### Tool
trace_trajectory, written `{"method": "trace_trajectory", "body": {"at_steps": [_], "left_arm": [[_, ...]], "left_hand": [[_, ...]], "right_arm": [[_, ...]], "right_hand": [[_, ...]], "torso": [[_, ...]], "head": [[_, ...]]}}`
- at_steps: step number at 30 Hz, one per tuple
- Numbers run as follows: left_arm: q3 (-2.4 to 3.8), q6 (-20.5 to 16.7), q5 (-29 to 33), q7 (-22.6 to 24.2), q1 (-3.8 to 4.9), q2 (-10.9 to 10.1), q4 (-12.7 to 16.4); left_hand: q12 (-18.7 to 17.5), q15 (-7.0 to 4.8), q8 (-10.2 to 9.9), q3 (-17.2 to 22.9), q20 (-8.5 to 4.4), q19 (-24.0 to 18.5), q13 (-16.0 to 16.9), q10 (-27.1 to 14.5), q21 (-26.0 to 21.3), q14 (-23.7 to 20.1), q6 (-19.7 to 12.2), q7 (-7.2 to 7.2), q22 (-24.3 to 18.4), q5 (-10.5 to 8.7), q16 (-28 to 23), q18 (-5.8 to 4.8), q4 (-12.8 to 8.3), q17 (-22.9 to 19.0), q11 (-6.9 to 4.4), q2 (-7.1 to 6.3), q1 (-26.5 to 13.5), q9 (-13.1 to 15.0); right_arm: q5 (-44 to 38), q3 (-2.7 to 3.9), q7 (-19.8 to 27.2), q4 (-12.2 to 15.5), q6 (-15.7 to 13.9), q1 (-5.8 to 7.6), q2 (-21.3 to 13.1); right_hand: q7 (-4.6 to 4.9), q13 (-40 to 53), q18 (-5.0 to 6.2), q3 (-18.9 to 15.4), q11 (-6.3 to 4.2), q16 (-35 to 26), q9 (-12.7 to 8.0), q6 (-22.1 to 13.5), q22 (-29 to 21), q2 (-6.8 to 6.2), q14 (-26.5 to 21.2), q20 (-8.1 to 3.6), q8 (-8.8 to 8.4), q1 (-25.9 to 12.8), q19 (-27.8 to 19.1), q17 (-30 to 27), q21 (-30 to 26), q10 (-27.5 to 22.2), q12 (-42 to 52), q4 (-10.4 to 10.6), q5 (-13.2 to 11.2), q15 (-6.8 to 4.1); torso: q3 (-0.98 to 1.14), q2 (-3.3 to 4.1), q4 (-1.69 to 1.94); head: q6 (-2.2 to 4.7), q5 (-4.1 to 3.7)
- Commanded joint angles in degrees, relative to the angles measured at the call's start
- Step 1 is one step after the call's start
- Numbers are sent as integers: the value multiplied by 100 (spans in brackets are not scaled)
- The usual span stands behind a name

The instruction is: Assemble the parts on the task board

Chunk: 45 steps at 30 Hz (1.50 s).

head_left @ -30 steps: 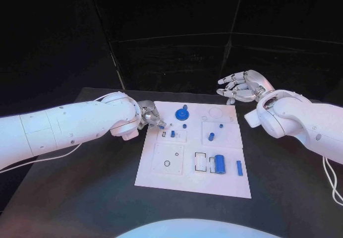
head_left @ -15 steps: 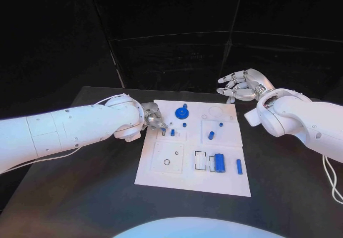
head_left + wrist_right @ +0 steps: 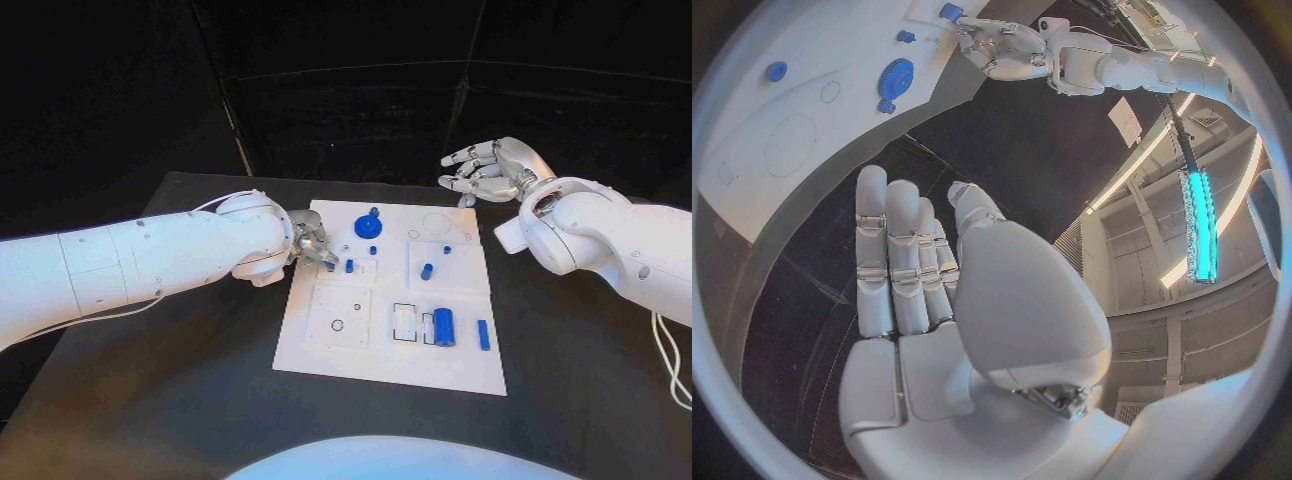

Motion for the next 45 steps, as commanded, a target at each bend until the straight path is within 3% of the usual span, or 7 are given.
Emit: {"method": "trace_trajectory", "body": {"at_steps": [1,30,39,45], "left_arm": [[-12,224,-58,-132,-3,3,-14],[-15,401,-58,-220,-2,12,11],[-15,540,-57,-236,1,73,-46],[-15,591,-57,-260,3,95,-84]], "left_hand": [[-39,-26,32,588,-3,31,-12,22,9,595,0,-36,2,23,18,71,-552,1509,-25,60,18,5],[-43,-27,43,581,-3,34,-22,24,17,595,4,-44,15,18,18,68,-562,1509,-31,44,13,10],[22,-51,103,230,-20,14,39,70,-16,595,115,-109,-8,11,18,75,-477,1509,-71,-206,-236,0],[71,-73,86,-58,-40,16,88,90,-16,595,203,-136,5,12,18,74,-349,1509,-95,-243,-356,-58]], "right_arm": [[-13,2,47,3,25,9,5],[-13,2,60,2,28,8,16],[-13,2,90,24,16,8,1],[-13,2,102,37,4,8,-6]], "right_hand": [[9,-5,26,20,9,-33,7,-43,-9,-23,-39,16,33,46,12,6,-28,-51,26,29,36,-13],[10,-12,26,26,9,-32,7,-47,-10,-24,-38,15,39,49,14,10,-30,-53,31,32,47,-13],[9,-24,26,42,6,-37,7,-53,-10,-31,-41,13,50,75,16,12,-34,-58,38,23,59,-15],[9,-24,26,42,6,-37,7,-53,-10,-31,-41,13,50,75,16,12,-34,-58,38,23,59,-15]], "torso": [[0,0,1],[2,1,1],[4,1,0],[4,2,2]], "head": [[-5,3],[-54,-6],[-81,-11],[-95,-9]]}}
